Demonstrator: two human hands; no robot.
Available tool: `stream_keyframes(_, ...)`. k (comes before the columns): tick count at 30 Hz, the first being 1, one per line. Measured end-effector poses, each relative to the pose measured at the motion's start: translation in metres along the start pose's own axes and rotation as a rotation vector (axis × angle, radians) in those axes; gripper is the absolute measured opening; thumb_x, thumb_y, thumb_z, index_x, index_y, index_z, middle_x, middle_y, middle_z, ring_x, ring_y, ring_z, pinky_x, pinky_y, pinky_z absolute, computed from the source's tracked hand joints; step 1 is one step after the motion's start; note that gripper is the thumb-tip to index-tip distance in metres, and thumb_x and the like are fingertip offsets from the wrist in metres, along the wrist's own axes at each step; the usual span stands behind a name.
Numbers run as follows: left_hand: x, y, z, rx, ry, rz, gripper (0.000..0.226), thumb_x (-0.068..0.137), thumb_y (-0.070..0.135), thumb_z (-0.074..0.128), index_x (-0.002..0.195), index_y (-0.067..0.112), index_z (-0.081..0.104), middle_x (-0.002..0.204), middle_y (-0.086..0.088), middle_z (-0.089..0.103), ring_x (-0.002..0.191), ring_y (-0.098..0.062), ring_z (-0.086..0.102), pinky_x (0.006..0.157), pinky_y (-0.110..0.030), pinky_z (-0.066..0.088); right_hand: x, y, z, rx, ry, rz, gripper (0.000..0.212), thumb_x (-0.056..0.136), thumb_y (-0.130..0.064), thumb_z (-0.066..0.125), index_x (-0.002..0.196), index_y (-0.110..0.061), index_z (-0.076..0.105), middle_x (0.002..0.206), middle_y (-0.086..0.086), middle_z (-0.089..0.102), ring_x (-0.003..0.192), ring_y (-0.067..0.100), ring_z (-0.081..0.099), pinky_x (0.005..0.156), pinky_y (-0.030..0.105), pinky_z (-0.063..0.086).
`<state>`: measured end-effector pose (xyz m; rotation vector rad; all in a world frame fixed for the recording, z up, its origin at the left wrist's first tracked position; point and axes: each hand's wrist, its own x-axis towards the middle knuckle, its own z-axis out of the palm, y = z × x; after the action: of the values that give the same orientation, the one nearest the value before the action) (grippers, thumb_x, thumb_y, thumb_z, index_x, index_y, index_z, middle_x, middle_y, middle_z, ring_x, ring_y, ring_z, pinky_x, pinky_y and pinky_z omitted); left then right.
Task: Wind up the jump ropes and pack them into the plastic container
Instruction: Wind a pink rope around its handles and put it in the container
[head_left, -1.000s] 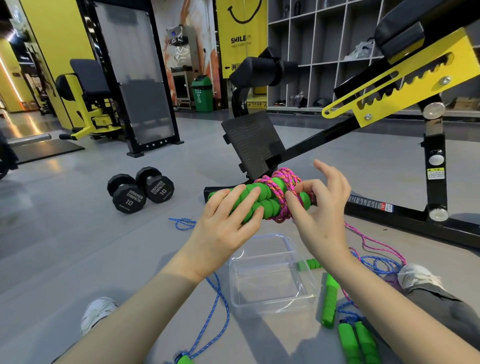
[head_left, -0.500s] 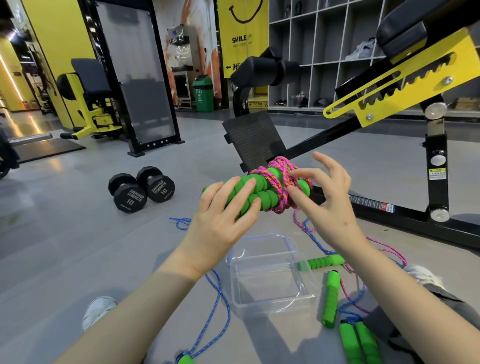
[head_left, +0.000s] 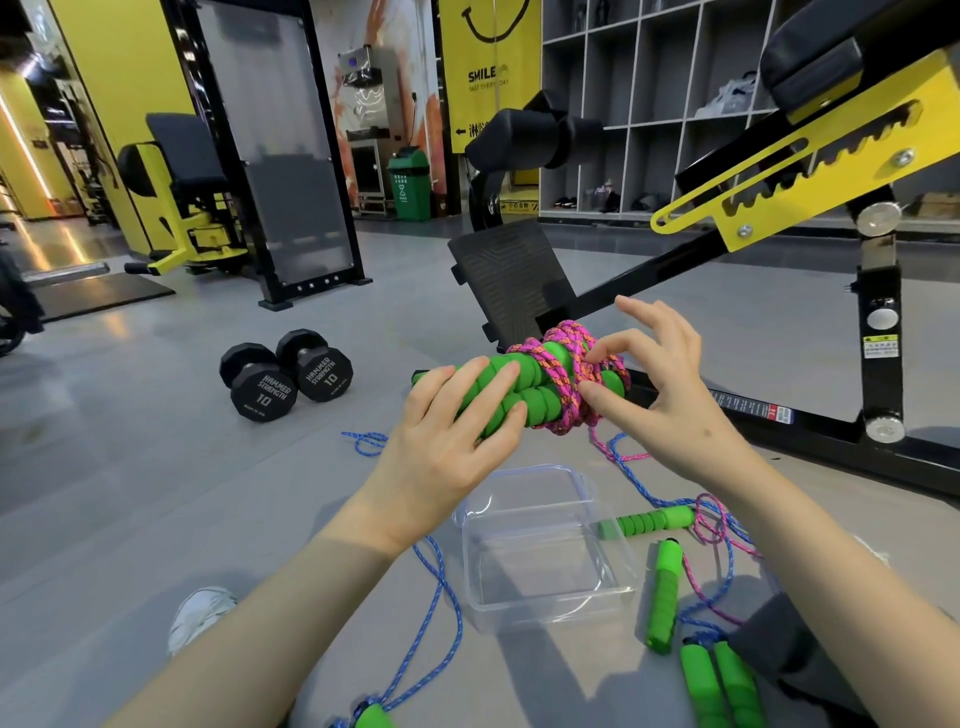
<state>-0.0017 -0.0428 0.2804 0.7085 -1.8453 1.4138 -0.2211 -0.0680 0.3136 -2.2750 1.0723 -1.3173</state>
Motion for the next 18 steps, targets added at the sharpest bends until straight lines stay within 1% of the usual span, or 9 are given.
stream_keyframes(4,0.002,0.001,0.001,-0.003,0.012,-0.011,0.017,0.090,0.000,0.060,0.102,0.011,0.055,0.113,-0.015,0.068,0.105,-0.033,0.057,0.087,-0.042,0.043,0.002,0.005,-0.002,-0.001,-0.008,-0.024,0.016,0.084,-0.022,0.066,0.092,-0.020,0.053,0.142,-0.012,0.029,0.140,0.007,0.005,0.106,0.029,0.012)
stream_keyframes(6,0.002,0.001,0.002,-0.007,0.011,-0.018,0.018,0.089,0.000,0.062,0.102,0.011,0.055,0.113,-0.016,0.068,0.106,-0.033,0.057,0.086,-0.042,0.044,0.001,0.005,-0.002,0.014,0.002,-0.014,0.016,0.085,-0.023,0.066,0.092,-0.018,0.052,0.140,-0.013,0.030,0.139,0.006,0.008,0.104,0.025,0.013)
stream_keyframes(7,0.002,0.001,0.002,-0.007,0.009,-0.021,0.019,0.089,0.001,0.063,0.102,0.011,0.055,0.114,-0.016,0.068,0.106,-0.033,0.057,0.086,-0.042,0.044,0.001,0.005,-0.002,0.034,0.007,0.000,0.016,0.085,-0.023,0.066,0.091,-0.019,0.052,0.140,-0.014,0.030,0.138,0.004,0.010,0.103,0.019,0.014)
stream_keyframes(8,0.002,0.001,0.002,-0.008,0.006,-0.025,0.019,0.089,0.000,0.063,0.103,0.011,0.055,0.114,-0.016,0.068,0.106,-0.033,0.057,0.086,-0.043,0.044,0.001,0.003,-0.002,0.063,0.011,0.022,0.015,0.085,-0.024,0.065,0.090,-0.020,0.052,0.139,-0.015,0.031,0.136,0.001,0.011,0.099,0.010,0.015)
stream_keyframes(10,0.002,0.000,0.002,-0.006,0.001,-0.031,0.018,0.090,0.000,0.060,0.103,0.011,0.055,0.114,-0.016,0.068,0.106,-0.033,0.056,0.087,-0.043,0.044,0.000,0.001,-0.002,0.125,0.007,0.079,0.014,0.084,-0.024,0.065,0.089,-0.021,0.053,0.138,-0.016,0.031,0.132,-0.002,0.014,0.085,-0.007,0.015)
stream_keyframes(12,0.002,0.000,0.001,-0.005,-0.004,-0.033,0.017,0.091,-0.001,0.059,0.103,0.010,0.055,0.114,-0.017,0.067,0.107,-0.033,0.056,0.088,-0.043,0.043,-0.001,-0.001,0.000,0.170,0.014,0.119,0.012,0.084,-0.023,0.065,0.088,-0.021,0.054,0.138,-0.014,0.032,0.132,-0.002,0.016,0.079,-0.012,0.015)
stream_keyframes(14,0.002,0.000,0.001,-0.007,-0.005,-0.039,0.016,0.092,-0.001,0.056,0.103,0.010,0.055,0.114,-0.017,0.067,0.107,-0.033,0.055,0.088,-0.043,0.042,-0.001,-0.002,0.002,0.209,0.039,0.146,0.011,0.084,-0.022,0.065,0.087,-0.022,0.054,0.138,-0.014,0.033,0.132,-0.001,0.017,0.082,-0.009,0.017)
stream_keyframes(15,0.002,0.000,0.001,-0.007,-0.004,-0.043,0.016,0.093,-0.001,0.055,0.103,0.010,0.055,0.114,-0.017,0.067,0.107,-0.033,0.055,0.089,-0.043,0.042,-0.001,-0.003,0.003,0.234,0.054,0.160,0.011,0.085,-0.022,0.065,0.086,-0.023,0.054,0.137,-0.015,0.033,0.131,-0.001,0.018,0.085,-0.004,0.019)
stream_keyframes(18,0.002,0.000,0.002,-0.013,-0.011,-0.046,0.016,0.094,-0.002,0.052,0.104,0.010,0.055,0.115,-0.017,0.067,0.108,-0.033,0.054,0.090,-0.043,0.041,-0.001,-0.006,0.008,0.301,0.094,0.209,0.014,0.084,-0.023,0.065,0.084,-0.029,0.053,0.135,-0.017,0.032,0.129,0.002,0.021,0.094,0.019,0.022)
